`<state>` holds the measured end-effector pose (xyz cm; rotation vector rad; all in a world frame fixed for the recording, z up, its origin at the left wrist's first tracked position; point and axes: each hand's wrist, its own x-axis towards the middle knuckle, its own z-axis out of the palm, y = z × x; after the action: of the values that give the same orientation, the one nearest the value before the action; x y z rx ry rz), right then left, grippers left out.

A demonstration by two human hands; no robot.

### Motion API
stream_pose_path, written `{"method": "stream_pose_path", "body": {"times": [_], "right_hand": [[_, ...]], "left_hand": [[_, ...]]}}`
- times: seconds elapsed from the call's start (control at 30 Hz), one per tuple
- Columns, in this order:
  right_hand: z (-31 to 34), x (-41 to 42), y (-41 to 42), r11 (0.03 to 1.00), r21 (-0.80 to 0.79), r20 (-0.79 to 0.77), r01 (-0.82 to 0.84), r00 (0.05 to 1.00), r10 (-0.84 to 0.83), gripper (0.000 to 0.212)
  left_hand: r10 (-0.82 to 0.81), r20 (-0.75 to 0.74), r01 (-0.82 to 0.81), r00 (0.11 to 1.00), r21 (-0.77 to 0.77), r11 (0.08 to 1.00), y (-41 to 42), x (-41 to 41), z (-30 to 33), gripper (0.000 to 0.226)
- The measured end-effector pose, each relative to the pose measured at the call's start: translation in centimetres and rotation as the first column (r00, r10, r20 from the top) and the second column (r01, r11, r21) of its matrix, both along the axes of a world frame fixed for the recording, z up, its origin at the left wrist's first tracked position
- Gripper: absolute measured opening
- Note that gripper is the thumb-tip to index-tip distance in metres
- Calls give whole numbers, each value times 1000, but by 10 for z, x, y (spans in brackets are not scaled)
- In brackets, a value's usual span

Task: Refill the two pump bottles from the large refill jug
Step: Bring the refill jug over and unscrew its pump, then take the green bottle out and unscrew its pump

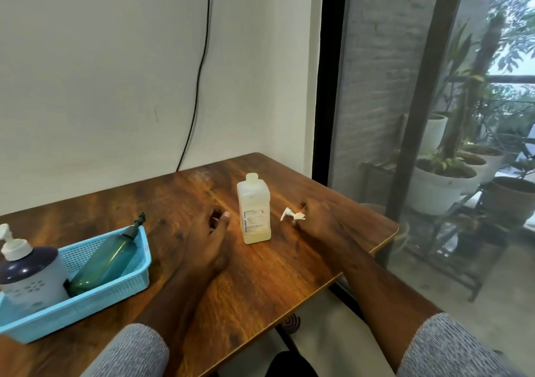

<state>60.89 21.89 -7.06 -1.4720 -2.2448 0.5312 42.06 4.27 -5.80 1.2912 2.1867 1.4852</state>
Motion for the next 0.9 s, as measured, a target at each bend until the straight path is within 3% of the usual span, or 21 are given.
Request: {"method": "stream_pose_path", "body": {"times": [0.07,0.13,0.23,0.3,0.43,0.53,0.7,0.9], "right_hand": [[8,3,-6,1000,1,-31,-21,999,21,31],[12,-2,-10,997,-21,-162,-71,985,66,27],[29,-21,-39,970,187,-451,153,891,-54,9],[45,-38,-72,934,308,-539,181,842,14,14],[61,-68,-108,890,451,-571,69,788,228,18],[65,-105,-144,921,379,-589,-87,745,313,15],[50,-177,-170,905,147,-476,-400,773,419,13],[31,-244,-187,867,7,-404,-499,791,459,32]], "left_hand": [[-22,-12,23,1000,48,999,-8,4,15,10],[-41,-56,46,998,93,995,-13,4,22,13],[-29,-122,43,992,115,992,-24,-4,29,15],[-14,-143,38,990,167,985,-25,-23,24,18],[-7,-169,48,986,241,969,-45,-56,25,10],[44,-214,9,976,238,971,-72,-73,33,12],[159,-358,-111,920,152,982,-126,-113,30,15],[252,-383,-193,889,186,963,-160,-138,20,16]]}}
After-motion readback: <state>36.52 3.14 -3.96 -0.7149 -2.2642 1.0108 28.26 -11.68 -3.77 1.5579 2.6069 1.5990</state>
